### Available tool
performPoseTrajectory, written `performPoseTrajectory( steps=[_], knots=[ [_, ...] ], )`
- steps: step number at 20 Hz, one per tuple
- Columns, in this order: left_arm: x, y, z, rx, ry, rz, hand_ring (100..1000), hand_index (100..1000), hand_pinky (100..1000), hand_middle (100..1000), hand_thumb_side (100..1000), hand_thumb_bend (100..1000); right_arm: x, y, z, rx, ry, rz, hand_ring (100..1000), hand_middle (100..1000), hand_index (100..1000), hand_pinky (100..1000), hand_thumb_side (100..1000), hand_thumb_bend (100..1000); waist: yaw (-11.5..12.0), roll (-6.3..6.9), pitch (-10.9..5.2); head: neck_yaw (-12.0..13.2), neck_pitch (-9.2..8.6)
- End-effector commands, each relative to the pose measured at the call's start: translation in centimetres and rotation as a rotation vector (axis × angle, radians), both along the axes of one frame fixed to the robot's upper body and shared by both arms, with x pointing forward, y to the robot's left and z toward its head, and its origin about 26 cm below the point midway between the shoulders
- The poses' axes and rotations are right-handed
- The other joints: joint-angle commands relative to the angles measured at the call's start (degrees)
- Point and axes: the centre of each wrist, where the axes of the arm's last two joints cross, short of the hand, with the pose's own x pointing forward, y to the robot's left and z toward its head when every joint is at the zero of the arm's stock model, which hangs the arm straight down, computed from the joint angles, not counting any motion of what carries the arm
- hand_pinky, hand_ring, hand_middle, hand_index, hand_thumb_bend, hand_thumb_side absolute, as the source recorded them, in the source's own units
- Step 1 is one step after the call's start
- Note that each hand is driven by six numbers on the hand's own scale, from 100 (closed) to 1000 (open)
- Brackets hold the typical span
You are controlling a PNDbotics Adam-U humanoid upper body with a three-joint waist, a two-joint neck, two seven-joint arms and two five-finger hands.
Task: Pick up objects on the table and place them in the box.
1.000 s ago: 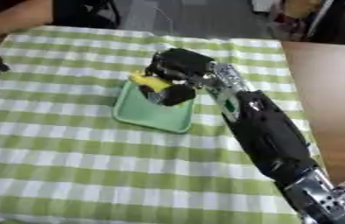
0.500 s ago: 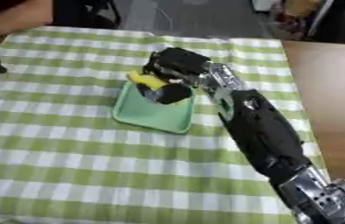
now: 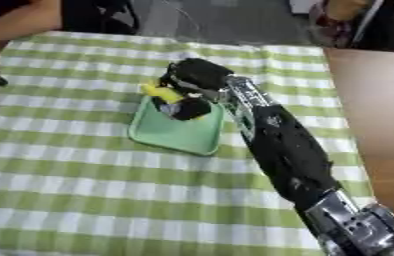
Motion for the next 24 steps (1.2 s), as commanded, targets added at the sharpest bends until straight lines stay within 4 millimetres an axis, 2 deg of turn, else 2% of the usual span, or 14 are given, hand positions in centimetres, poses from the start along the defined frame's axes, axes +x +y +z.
performPoseTrajectory(
  steps=[1,9,11,13,15,16,17,18,20,21,22,23,24],
  knots=[
    [-0.1,-0.3,0.9,0.002,-0.033,-0.014,483,434,238,502,998,595,0.3,0.1,1.1,0.004,-0.036,0.001,107,218,420,100,770,100,-0.01,0.45,-0.62,-0.67,-0.76],
    [-0.1,-0.3,0.9,0.003,-0.032,-0.013,483,434,238,502,998,594,0.4,-0.3,0.7,-0.002,-0.039,-0.015,140,249,432,100,781,100,-0.06,0.44,-0.66,-0.63,-0.78],
    [-0.1,-0.3,0.9,0.003,-0.033,-0.014,483,434,238,502,998,593,0.5,-0.4,0.5,-0.004,-0.036,-0.019,190,301,457,100,818,100,-0.06,0.43,-0.66,-0.58,-0.78],
    [-0.1,-0.3,0.9,0.002,-0.033,-0.014,483,434,238,502,998,593,0.5,-0.5,0.2,-0.011,-0.032,-0.021,290,386,503,100,749,100,-0.06,0.44,-0.64,-0.53,-0.78],
    [-0.1,-0.3,0.9,0.002,-0.033,-0.014,483,434,238,502,998,593,0.5,-0.5,-0.1,-0.025,-0.025,-0.021,322,419,524,100,729,100,-0.07,0.45,-0.62,-0.49,-0.78],
    [-0.1,-0.3,0.9,0.003,-0.033,-0.015,483,434,238,502,998,593,0.5,-0.6,-0.2,-0.032,-0.022,-0.022,405,491,583,179,681,117,-0.08,0.45,-0.61,-0.48,-0.77],
    [-0.1,-0.3,0.9,0.003,-0.033,-0.014,483,434,238,502,998,593,0.5,-0.6,-0.3,-0.039,-0.019,-0.023,405,491,583,179,681,117,-0.1,0.46,-0.6,-0.46,-0.76],
    [-0.1,-0.3,0.9,0.003,-0.033,-0.014,483,434,238,502,999,593,0.5,-0.7,-0.4,-0.046,-0.014,-0.023,489,578,639,291,655,270,-0.11,0.46,-0.59,-0.44,-0.76],
    [-0.1,-0.3,0.9,0.003,-0.033,-0.014,483,434,238,502,999,593,0.5,-0.8,-0.6,-0.058,-0.003,-0.025,584,675,693,428,644,436,-0.13,0.47,-0.59,-0.37,-0.77],
    [-0.1,-0.3,0.9,0.003,-0.033,-0.014,483,434,238,502,999,593,0.5,-0.8,-0.7,-0.064,0.003,-0.025,601,691,708,451,645,457,-0.13,0.47,-0.59,-0.34,-0.78],
    [-0.1,-0.3,0.9,0.003,-0.034,-0.014,483,434,238,502,998,593,0.5,-0.9,-0.7,-0.068,0.009,-0.024,663,743,750,534,644,551,-0.14,0.48,-0.59,-0.33,-0.79],
    [-0.1,-0.3,0.9,0.003,-0.034,-0.014,483,434,238,502,999,593,0.5,-0.9,-0.8,-0.071,0.014,-0.023,646,731,741,511,644,531,-0.15,0.48,-0.59,-0.32,-0.8],
    [-0.1,-0.3,0.9,0.003,-0.033,-0.014,483,434,238,502,998,592,0.5,-0.9,-0.8,-0.074,0.019,-0.022,721,780,786,618,647,627,-0.15,0.49,-0.59,-0.32,-0.81]
  ],
)
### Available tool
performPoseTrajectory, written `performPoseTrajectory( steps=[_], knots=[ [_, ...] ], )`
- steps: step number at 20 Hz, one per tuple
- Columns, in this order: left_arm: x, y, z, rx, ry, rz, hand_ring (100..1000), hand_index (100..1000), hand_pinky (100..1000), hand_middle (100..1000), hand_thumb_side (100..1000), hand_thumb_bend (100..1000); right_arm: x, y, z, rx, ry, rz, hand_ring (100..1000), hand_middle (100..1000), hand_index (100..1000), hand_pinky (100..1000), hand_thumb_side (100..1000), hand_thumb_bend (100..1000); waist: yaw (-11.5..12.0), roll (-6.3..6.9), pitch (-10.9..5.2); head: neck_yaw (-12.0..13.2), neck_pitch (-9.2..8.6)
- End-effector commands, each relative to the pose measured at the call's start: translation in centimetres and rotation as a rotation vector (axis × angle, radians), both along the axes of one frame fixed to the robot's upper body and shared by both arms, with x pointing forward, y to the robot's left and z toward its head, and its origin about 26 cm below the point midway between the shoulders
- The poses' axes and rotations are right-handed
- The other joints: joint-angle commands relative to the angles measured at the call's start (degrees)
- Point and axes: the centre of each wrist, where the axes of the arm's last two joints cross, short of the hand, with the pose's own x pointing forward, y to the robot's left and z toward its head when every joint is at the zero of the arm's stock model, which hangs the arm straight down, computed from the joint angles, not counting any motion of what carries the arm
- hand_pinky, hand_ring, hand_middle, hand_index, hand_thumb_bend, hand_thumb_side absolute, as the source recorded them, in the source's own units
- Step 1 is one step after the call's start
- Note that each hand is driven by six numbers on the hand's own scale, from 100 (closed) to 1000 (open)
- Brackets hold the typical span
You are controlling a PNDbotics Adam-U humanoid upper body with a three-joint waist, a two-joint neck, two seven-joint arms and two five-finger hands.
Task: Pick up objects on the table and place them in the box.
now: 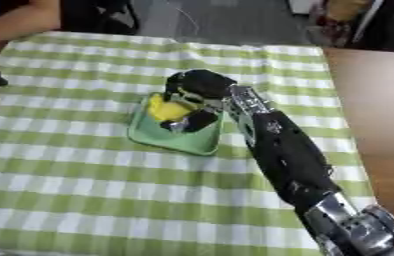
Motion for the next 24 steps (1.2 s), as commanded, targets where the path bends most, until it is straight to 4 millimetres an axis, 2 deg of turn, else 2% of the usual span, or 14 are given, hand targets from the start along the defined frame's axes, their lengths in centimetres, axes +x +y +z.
performPoseTrajectory(
  steps=[1,2,5,24],
  knots=[
    [-0.1,-0.25,0.89,0.002,-0.033,-0.012,483,434,238,502,998,592,0.25,-0.28,0.96,-0.011,-0.012,0.0,721,780,786,618,647,627,-0.09,0.49,-0.59,-0.34,-0.81],
    [-0.1,-0.25,0.89,0.002,-0.033,-0.012,483,435,238,502,998,592,0.26,-0.29,0.96,-0.013,-0.008,0.0,770,817,815,702,653,701,-0.09,0.49,-0.59,-0.34,-0.81],
    [-0.1,-0.25,0.89,0.002,-0.033,-0.012,483,435,238,502,998,592,0.25,-0.36,0.97,-0.016,0.0,0.001,798,839,838,747,655,733,-0.1,0.49,-0.57,-0.3,-0.79],
    [-0.11,-0.26,0.88,0.002,-0.032,-0.014,483,434,238,502,998,593,0.23,-0.41,1.15,-0.012,-0.002,0.001,818,857,854,770,663,733,-0.21,0.53,-0.53,-0.26,-0.86]
  ],
)
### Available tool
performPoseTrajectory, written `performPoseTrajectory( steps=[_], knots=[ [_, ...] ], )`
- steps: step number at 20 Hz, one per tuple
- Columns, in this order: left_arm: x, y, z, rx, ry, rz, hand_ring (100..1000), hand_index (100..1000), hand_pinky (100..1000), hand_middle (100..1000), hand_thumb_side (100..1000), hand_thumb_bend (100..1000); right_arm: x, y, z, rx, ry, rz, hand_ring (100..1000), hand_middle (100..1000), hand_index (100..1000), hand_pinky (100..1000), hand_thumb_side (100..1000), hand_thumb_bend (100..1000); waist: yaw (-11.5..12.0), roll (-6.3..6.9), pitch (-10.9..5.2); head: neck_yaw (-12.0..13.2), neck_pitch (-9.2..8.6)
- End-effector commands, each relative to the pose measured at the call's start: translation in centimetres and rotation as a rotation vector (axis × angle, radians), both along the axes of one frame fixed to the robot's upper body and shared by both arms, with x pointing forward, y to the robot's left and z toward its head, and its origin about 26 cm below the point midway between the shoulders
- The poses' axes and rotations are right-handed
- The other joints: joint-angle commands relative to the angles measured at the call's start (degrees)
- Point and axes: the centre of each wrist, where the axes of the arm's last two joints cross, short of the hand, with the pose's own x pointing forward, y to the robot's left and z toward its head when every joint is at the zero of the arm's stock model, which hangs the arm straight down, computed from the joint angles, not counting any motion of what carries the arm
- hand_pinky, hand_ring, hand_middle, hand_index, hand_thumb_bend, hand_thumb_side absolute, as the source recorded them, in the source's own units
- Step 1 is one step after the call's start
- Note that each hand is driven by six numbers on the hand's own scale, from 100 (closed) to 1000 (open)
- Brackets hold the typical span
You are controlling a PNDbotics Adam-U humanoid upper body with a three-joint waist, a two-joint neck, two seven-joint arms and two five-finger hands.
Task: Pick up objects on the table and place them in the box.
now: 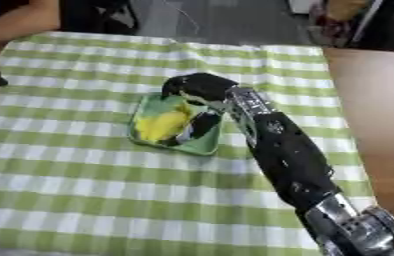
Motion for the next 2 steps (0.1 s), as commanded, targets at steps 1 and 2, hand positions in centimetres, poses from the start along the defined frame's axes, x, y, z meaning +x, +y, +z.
performPoseTrajectory(
  steps=[1,2],
  knots=[
    [-0.11,-0.26,0.88,0.002,-0.033,-0.013,483,434,238,502,998,593,0.24,-0.23,1.31,0.009,-0.033,0.002,818,858,855,770,664,733,-0.11,0.49,-0.55,-0.25,-0.84],
    [-0.11,-0.26,0.88,0.002,-0.033,-0.013,483,434,238,502,998,592,0.24,-0.24,1.31,0.009,-0.033,0.003,818,858,858,771,663,741,-0.12,0.5,-0.55,-0.24,-0.83]
  ],
)
